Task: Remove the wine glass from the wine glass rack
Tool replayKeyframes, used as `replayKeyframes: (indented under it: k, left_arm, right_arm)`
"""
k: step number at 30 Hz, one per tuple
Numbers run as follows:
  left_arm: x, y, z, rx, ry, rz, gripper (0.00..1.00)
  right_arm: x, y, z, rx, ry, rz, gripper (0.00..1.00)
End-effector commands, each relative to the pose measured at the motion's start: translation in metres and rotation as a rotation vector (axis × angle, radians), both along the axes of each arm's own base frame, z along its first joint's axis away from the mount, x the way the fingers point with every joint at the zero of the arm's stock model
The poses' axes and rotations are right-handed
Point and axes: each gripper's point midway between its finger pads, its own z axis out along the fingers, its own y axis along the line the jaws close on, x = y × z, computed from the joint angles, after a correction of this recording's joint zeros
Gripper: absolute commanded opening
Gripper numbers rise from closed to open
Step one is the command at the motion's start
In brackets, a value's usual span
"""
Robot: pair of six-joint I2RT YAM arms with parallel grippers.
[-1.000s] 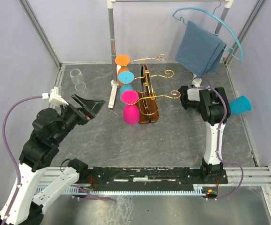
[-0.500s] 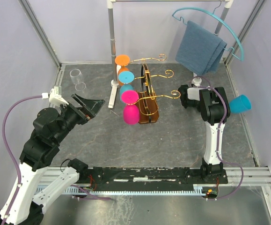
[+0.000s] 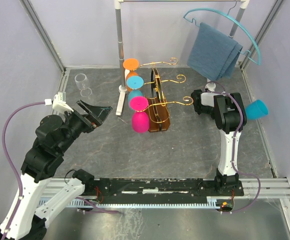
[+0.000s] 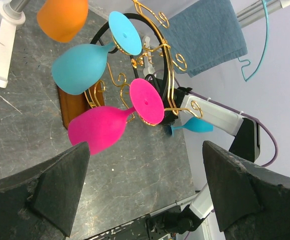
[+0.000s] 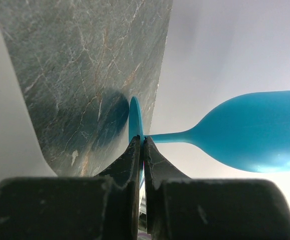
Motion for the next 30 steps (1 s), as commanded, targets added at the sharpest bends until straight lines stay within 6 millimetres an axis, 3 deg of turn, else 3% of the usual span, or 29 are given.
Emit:
replayKeyframes:
  k: [1,3,6,13,20,30]
  left_arm:
    - [-0.002,0.004,0.018,0.022,-0.065,0.001,0.99]
    - [-0.003,0.005,0.018,0.024,-0.066,0.001,0.99]
    - [-0.003,0.005,0.020,0.024,-0.070,0.002,0.99]
    - [-0.007,0.008,0.028,0.029,-0.088,0.003,0.99]
    - [-0.005,0.009,0.031,0.034,-0.087,0.014,0.99]
    - [0.003,0.010,0.021,0.049,-0.027,0.041,0.99]
  right_arm:
    - [-0.011,0.008,-0.019,0.103,0.068,-0.009,0.09]
    - [-0.013,0.009,-0.019,0.100,0.071,-0.008,0.08]
    - [-0.013,0.008,-0.018,0.084,0.059,-0.012,0.00]
    - [-0.018,0.003,-0.018,-0.021,0.046,-0.034,0.00]
    - [-0.022,0.013,-0.014,0.126,-0.003,-0.042,0.00]
    - [-0.028,0.014,-0.011,0.095,-0.081,-0.078,0.00]
